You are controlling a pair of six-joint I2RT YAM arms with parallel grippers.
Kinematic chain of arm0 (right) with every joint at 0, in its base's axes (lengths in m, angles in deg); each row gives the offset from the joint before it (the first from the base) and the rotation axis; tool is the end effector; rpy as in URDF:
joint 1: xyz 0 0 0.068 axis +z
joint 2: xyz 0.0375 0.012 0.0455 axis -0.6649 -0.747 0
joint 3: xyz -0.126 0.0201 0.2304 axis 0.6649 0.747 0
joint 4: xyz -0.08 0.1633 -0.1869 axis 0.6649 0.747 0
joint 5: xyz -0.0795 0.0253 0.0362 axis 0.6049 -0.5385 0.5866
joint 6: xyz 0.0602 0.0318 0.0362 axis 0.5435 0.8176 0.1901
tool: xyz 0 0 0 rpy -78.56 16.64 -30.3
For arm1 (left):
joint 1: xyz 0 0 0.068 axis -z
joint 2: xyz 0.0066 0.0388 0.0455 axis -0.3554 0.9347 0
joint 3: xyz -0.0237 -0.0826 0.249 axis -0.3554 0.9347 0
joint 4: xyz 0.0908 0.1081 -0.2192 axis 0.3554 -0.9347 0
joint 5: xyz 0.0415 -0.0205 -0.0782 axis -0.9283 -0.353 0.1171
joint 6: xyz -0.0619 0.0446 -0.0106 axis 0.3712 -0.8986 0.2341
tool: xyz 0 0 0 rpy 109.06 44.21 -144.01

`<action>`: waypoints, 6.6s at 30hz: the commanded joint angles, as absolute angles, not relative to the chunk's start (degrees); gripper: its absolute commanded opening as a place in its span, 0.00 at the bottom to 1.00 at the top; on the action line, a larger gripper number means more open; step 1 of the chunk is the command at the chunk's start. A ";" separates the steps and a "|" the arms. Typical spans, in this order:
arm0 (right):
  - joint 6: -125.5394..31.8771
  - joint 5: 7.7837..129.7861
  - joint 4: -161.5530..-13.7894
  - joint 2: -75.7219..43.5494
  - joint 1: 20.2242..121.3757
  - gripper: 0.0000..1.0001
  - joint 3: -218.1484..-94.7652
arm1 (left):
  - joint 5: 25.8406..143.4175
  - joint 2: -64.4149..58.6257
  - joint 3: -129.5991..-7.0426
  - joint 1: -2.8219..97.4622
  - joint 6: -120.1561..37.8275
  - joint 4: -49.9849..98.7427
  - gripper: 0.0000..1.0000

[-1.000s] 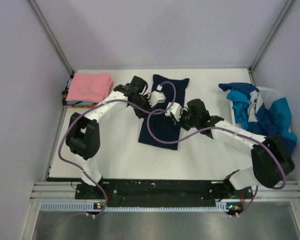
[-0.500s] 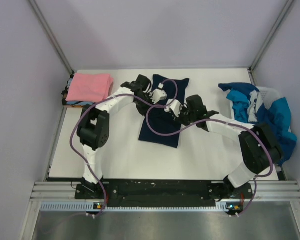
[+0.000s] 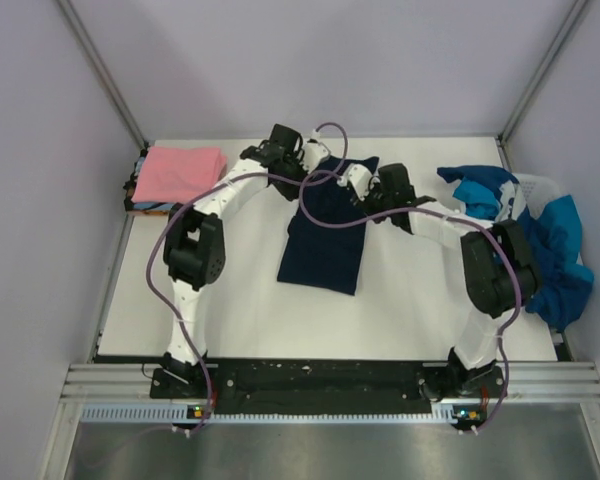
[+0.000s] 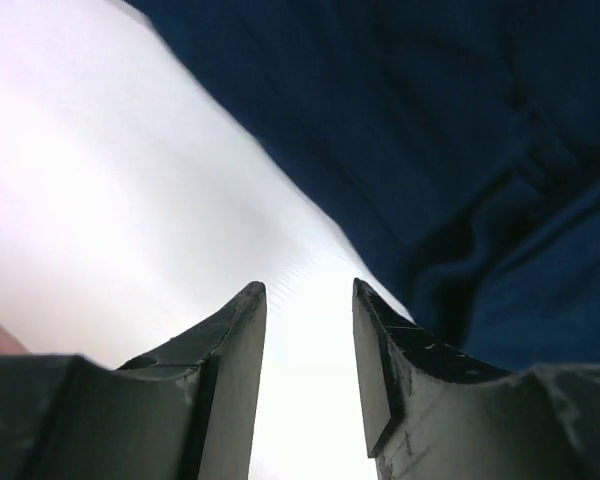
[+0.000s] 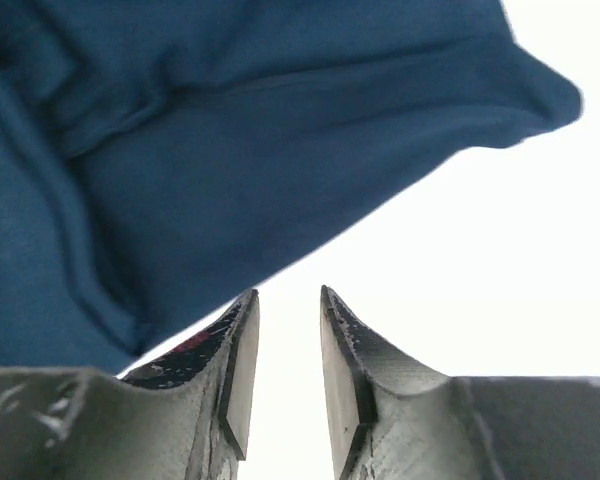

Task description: Fold and stack the t-shirts

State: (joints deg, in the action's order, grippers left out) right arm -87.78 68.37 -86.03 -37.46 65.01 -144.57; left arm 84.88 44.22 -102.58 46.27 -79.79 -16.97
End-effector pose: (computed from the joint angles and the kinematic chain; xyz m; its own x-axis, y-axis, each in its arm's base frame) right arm 0.3709 0.1701 0.1648 -0.2234 -0.7015 -0.6767 -0.7428 0.5721 -0.3478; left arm 0.4355 -0.2180 0.2037 -0.4336 0.7044 -0.5620 0.7839 0.6024 0.1502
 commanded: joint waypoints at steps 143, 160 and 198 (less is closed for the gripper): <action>-33.81 48.34 -87.87 -15.17 65.40 0.29 -128.66 | 95.61 37.10 -88.44 48.15 -76.30 -17.54 0.31; -36.06 59.90 -71.94 -19.03 60.83 0.17 -125.11 | 99.59 26.92 -69.19 48.68 -75.41 -14.72 0.31; -33.68 55.95 -70.08 -12.61 62.07 0.22 -123.96 | 106.06 12.24 -64.52 53.00 -90.72 -23.34 0.46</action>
